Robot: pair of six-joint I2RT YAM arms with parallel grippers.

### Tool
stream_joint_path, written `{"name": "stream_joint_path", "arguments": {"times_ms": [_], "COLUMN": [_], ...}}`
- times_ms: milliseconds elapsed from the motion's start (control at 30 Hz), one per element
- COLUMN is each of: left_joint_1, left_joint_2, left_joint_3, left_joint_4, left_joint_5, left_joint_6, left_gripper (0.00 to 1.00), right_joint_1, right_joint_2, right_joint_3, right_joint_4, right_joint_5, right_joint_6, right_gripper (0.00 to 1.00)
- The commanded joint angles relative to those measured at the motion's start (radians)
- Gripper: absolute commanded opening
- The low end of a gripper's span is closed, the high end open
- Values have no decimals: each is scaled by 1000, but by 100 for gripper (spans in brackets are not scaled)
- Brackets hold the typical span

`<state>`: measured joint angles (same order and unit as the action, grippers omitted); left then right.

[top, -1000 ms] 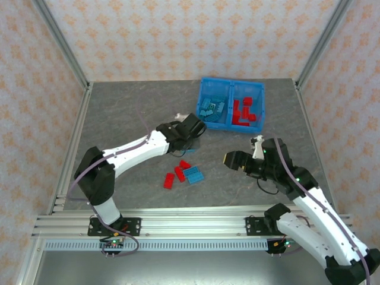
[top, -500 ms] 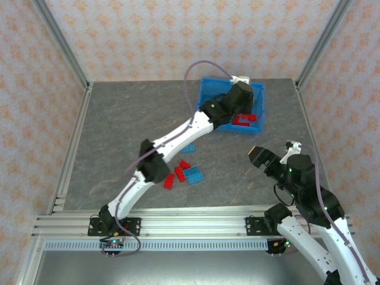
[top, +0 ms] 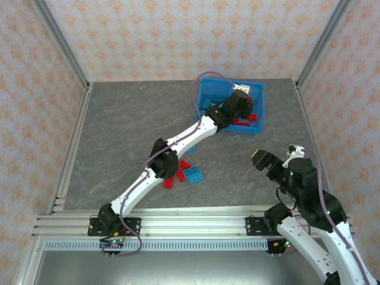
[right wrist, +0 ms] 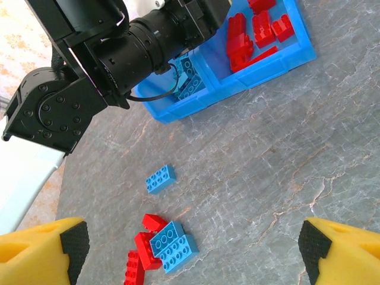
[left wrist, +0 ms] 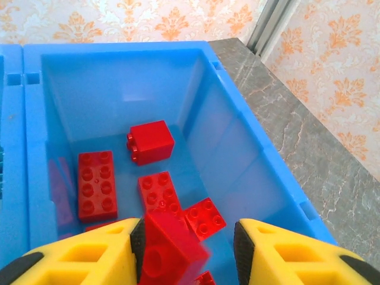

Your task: Sort the legos into containers by color

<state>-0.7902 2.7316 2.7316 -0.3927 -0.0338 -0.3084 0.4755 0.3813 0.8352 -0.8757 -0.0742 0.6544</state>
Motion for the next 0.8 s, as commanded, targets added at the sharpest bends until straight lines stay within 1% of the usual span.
{"name": "stream_joint_path", "arguments": {"times_ms": [0,67,133,167,233,267,300,367,400,500,567,633,700,767], "left_joint_1": [-16,-23,-29,-32,-45,-54,-62,-75,-77,-83,-95,-115,-128,-130], "left_joint_2": [-105,-152,-210,-262,-400,-506,-612,-782,-882,-1103,-1256,-1413,-1574,-1718], "left_joint_3": [25,17,-4,-43,-228,-384,-545,-775,-861,-1088,-1260,-1420,-1567,-1665], "left_joint_4": [-20,-62,-125,-144,-98,-23,61,145,145,117,108,68,0,-77], "left_joint_5": [-8,20,82,124,207,245,260,257,249,263,322,342,347,343], "left_joint_6": [13,17,18,25,64,94,123,169,190,271,379,481,564,613], "left_gripper": [49,52,52,52,56,58,60,63,65,74,80,84,89,93], "right_joint_1": [7,7,6,7,7,6,6,6,7,6,7,7,7,7], "right_joint_2": [-8,-9,-9,-8,-7,-7,-6,6,16,75,141,212,296,373], "right_joint_3": [-14,-10,4,12,22,24,22,22,22,30,38,53,64,67], "right_joint_4": [-6,-6,-13,-23,-43,-47,-45,-34,-23,8,31,51,86,137], "right_joint_5": [13,4,2,8,21,22,17,-2,-15,-62,-104,-157,-244,-328], "right_joint_6": [14,20,19,15,5,-2,-9,-29,-44,-95,-126,-149,-170,-181], "right_gripper": [92,92,92,92,92,92,92,92,92,92,92,92,92,92]}}
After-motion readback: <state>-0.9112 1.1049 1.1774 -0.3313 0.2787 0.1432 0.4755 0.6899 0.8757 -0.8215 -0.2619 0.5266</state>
